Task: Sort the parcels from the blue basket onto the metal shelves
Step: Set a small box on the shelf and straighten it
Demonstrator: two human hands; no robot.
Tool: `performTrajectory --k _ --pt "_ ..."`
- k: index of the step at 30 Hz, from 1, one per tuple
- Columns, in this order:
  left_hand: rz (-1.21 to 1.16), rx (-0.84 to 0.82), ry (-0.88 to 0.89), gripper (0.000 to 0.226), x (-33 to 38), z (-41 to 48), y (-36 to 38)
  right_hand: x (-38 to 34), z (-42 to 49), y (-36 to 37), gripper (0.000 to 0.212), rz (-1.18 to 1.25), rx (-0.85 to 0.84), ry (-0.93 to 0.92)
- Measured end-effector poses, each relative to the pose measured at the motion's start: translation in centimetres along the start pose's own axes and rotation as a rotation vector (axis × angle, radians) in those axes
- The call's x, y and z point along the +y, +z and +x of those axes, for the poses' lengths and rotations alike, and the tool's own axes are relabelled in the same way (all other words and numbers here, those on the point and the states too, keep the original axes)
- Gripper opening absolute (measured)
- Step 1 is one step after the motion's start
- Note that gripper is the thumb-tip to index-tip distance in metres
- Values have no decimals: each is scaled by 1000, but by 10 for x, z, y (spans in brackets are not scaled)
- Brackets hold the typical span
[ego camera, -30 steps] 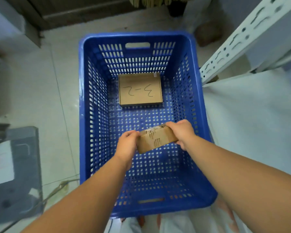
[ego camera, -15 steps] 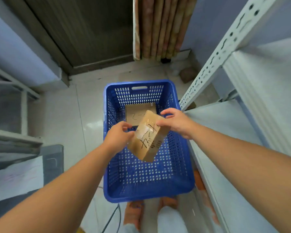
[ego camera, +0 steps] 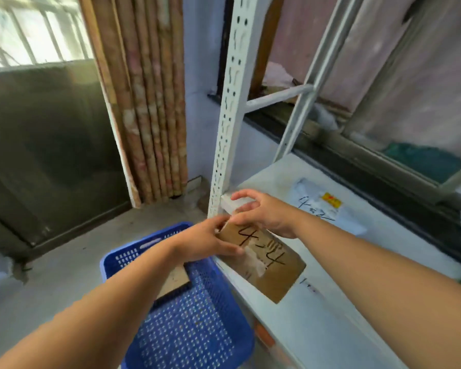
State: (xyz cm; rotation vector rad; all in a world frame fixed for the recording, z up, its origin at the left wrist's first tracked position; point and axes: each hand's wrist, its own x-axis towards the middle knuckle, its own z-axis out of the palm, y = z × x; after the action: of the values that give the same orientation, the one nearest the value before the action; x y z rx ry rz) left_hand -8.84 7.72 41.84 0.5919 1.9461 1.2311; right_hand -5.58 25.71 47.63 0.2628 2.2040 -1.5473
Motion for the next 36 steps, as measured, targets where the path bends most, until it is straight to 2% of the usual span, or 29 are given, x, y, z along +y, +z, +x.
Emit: performTrajectory --k 3,5,9,11,14,19,23,29,32,36 --pt "-116 -49 49 95 42 6 26 1 -51 -33 35 -72 160 16" --pt "-196 -45 73 72 67 10 43 11 -86 -56 34 -86 274 36" --pt "-317 -71 131 47 130 8 88 31 -180 -102 37 -5 480 100" --pt "-333 -143 155 31 159 2 114 40 -225 -116 34 85 558 118" --pt "-323 -253 194 35 192 -7 156 54 -286 -123 35 188 680 92" --pt "-329 -293 222 63 226 -38 229 76 -386 -117 30 340 862 13" --pt "-299 -281 232 48 244 -83 289 96 -469 -95 34 342 972 -28" --pt "-258 -249 262 51 268 -160 367 109 -585 -51 32 320 1092 -70" --pt "-261 -202 290 42 287 -190 389 107 -629 -39 34 296 1139 -93" --pt "-297 -189 360 35 330 -219 401 86 -673 -36 25 256 1248 -168"
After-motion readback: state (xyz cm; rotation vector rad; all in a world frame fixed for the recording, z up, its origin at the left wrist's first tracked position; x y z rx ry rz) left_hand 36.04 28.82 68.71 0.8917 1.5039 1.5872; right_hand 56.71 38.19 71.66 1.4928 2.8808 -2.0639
